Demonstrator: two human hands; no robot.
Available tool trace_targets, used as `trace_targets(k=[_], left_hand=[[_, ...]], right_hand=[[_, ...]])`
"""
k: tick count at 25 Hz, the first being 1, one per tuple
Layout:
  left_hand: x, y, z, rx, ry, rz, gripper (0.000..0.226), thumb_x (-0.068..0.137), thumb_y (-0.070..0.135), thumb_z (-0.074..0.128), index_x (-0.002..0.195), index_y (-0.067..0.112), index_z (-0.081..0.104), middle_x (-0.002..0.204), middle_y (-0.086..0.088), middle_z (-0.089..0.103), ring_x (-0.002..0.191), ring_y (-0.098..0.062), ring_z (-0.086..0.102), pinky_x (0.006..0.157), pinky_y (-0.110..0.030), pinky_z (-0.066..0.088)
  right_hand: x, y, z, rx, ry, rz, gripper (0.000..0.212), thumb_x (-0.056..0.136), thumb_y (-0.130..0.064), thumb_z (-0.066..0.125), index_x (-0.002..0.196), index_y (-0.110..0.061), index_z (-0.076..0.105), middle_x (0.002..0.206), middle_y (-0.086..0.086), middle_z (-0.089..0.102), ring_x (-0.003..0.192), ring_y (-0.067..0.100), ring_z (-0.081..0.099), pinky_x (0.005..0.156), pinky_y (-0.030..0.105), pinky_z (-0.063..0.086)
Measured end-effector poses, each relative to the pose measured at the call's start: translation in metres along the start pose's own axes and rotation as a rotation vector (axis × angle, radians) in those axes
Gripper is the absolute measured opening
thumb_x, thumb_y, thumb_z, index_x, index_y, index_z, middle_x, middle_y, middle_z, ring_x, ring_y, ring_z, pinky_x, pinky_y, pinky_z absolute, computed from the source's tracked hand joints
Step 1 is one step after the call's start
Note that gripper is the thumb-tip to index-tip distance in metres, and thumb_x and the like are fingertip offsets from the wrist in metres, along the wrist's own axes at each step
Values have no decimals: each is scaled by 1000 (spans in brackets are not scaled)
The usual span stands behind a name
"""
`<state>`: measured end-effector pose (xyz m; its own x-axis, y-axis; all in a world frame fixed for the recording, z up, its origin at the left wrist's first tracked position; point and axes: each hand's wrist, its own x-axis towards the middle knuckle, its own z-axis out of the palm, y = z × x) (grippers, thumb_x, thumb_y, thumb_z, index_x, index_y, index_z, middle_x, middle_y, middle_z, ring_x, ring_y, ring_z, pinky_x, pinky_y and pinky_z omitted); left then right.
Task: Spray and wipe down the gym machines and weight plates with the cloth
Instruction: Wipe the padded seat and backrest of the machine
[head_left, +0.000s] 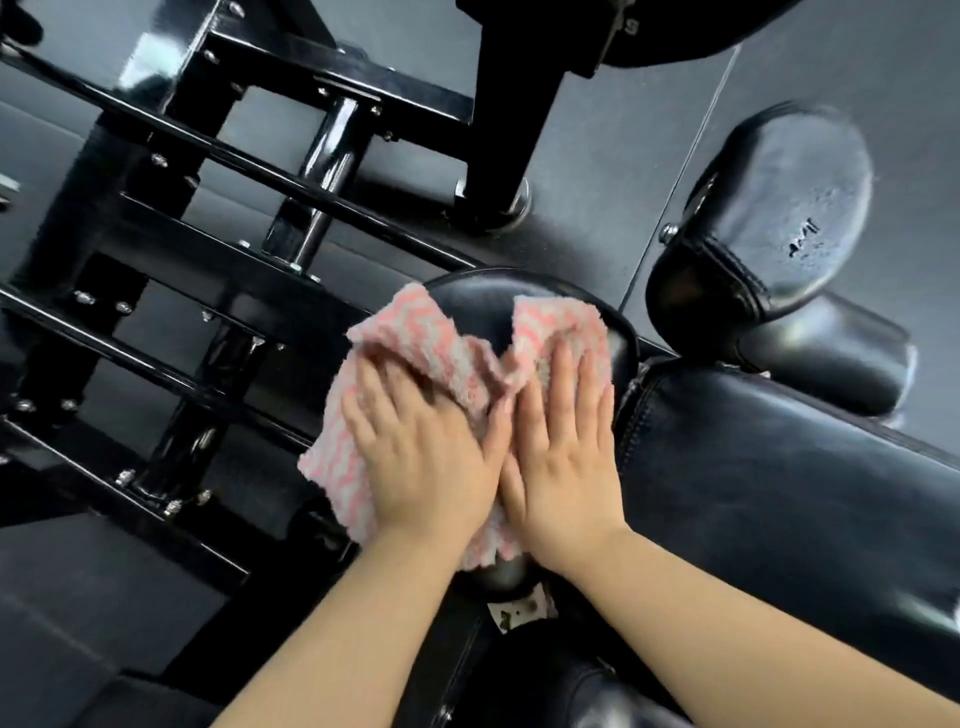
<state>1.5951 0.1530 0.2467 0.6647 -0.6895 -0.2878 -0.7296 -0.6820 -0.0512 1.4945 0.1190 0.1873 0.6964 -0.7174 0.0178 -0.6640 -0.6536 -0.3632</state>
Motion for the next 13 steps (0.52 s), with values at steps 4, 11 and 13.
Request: trace_targets(k=[4, 11, 13], left_hand=[[79, 31, -25, -45, -20, -23, 74, 90, 61, 23, 115, 1, 57, 127, -18, 51, 120, -37, 44, 97, -47, 34], [122, 41, -29, -107, -101, 109, 59, 96, 54, 21, 107, 13, 63, 109, -12, 63, 105, -34, 55, 75, -34, 31], [125, 39, -30, -141, -155, 136, 63, 94, 57, 19, 110, 13, 62, 112, -13, 63, 106, -34, 55, 76, -36, 32]], right_hand=[[61, 11, -8, 85, 107, 237, 62, 91, -41, 30, 137, -1, 41, 137, 27, 45, 127, 47, 39, 105, 54, 29], [115, 37, -27, 289, -178, 420, 42, 98, -46, 15, 89, -24, 49, 106, 5, 60, 104, 30, 53, 71, 33, 32], [103, 34, -24, 256, -90, 337, 53, 92, -49, 7, 105, -23, 52, 119, 6, 59, 116, 28, 49, 82, 34, 35]])
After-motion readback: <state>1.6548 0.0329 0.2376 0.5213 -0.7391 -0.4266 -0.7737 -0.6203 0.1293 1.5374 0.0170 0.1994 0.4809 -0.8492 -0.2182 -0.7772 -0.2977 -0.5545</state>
